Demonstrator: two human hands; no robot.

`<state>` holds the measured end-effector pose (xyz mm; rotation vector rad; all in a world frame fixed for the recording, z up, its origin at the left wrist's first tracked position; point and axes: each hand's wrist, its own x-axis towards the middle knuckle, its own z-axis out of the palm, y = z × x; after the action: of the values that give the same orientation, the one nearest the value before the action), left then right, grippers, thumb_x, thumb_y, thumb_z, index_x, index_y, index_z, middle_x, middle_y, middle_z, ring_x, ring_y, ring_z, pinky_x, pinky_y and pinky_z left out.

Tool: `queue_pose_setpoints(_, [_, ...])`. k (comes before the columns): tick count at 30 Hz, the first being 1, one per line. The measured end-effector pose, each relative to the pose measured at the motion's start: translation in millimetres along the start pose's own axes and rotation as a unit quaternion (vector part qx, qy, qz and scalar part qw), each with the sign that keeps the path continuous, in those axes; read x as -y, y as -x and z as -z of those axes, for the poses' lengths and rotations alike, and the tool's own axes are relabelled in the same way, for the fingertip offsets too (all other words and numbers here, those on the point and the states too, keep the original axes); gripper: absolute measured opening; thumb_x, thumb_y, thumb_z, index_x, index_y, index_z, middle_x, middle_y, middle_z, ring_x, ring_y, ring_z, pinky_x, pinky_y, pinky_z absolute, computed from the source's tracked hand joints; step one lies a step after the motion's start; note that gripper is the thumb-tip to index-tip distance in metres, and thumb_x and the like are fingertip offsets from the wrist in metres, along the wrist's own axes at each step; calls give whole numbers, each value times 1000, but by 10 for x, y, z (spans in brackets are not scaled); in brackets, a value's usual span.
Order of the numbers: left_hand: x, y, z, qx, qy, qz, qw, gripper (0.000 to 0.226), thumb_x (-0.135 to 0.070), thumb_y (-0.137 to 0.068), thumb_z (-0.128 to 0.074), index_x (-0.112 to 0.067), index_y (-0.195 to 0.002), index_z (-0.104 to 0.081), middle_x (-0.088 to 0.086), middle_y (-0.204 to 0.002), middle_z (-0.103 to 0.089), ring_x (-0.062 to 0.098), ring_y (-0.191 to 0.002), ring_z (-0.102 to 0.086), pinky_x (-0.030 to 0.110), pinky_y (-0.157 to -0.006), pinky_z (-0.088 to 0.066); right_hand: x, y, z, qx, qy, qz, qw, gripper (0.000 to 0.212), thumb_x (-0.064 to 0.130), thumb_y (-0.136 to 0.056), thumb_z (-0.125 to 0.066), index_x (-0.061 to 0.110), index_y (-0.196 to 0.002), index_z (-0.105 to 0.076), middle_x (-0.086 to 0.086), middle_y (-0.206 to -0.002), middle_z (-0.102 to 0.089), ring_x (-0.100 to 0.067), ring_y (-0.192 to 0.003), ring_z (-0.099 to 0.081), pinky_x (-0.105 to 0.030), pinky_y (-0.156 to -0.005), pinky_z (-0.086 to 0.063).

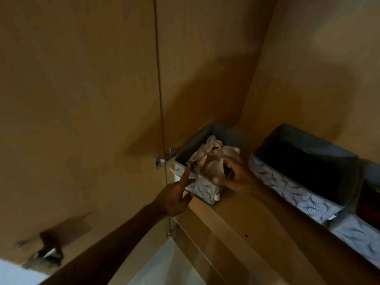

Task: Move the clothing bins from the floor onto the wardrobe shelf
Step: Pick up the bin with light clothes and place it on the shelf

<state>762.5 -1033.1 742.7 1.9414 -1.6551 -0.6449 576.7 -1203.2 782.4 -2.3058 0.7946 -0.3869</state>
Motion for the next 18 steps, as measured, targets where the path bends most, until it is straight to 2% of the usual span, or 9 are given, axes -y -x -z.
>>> queue_pose_setpoints(2, [102, -224, 53, -11, -43, -39, 998, 82, -29, -95, -50, -27, -154, 7, -4, -147, -49, 28, -122, -57, 29, -96, -44, -70, 75, -122, 8, 37, -1, 999, 91, 54, -70, -78, 30, -145, -34, 3, -160, -9, -8, -143, -8, -29, -110, -28])
queue_pose_setpoints(4, [159, -413, 121, -28, -62, -68, 995, 77, -28, -91, -49, -22, -155, -6, 1, -140, -56, 27, -127, -52, 34, -100, -44, -73, 47, -213, -40, 77, 3, 996, 91, 50, -71, -79, 18, -145, -37, -5, -158, -17, -10, -141, -12, -29, -111, -27])
queue_pose_setpoints(7, [254, -622, 200, -54, -97, -100, 989, 71, -27, -89, -51, -19, -152, -20, 6, -130, -63, 29, -118, -57, 36, -97, -44, -53, -67, -257, -106, 101, 1, 989, 85, 47, -72, -79, 10, -140, -45, -9, -152, -29, -6, -135, -17, -27, -108, -28])
queue_pose_setpoints(9, [340, -733, 241, -80, -110, -86, 987, 70, -25, -88, -53, -24, -152, -24, 12, -127, -62, 31, -111, -57, 37, -93, -45, -84, -157, -252, -125, 129, -31, 983, 88, 52, -72, -77, 9, -141, -43, -9, -152, -30, -13, -140, -23, -30, -108, -33])
queue_pose_setpoints(10, [372, -782, 243, -88, -121, -74, 986, 72, -24, -87, -54, -27, -152, -24, 16, -130, -58, 34, -114, -55, 39, -96, -44, -123, -192, -256, -130, 148, -45, 979, 91, 56, -72, -75, 9, -142, -41, -9, -152, -30, -19, -142, -25, -34, -109, -35])
queue_pose_setpoints(12, [435, -907, 246, -76, -164, -57, 982, 79, -27, -85, -52, -32, -154, -14, 22, -145, -42, 41, -133, -37, 45, -108, -36, -132, -267, -272, -136, 186, -70, 971, 93, 61, -73, -70, 10, -144, -39, -9, -153, -29, -26, -142, -26, -40, -108, -37])
queue_pose_setpoints(15, [456, -1063, 200, -32, -169, -39, 984, 88, -29, -88, -53, -37, -151, 7, 19, -161, -11, 38, -148, -8, 48, -118, -21, -106, -371, -277, -129, 234, -105, 958, 89, 61, -77, -65, 11, -144, -36, -12, -155, -26, -31, -141, -27, -39, -108, -34])
queue_pose_setpoints(18, [458, -1241, 173, -11, -157, -49, 986, 94, -29, -88, -56, -44, -146, 15, 13, -163, 1, 38, -149, -3, 49, -115, -26, -93, -427, -269, -135, 286, -141, 938, 85, 61, -81, -59, 13, -146, -34, -15, -152, -28, -37, -138, -32, -43, -109, -35])
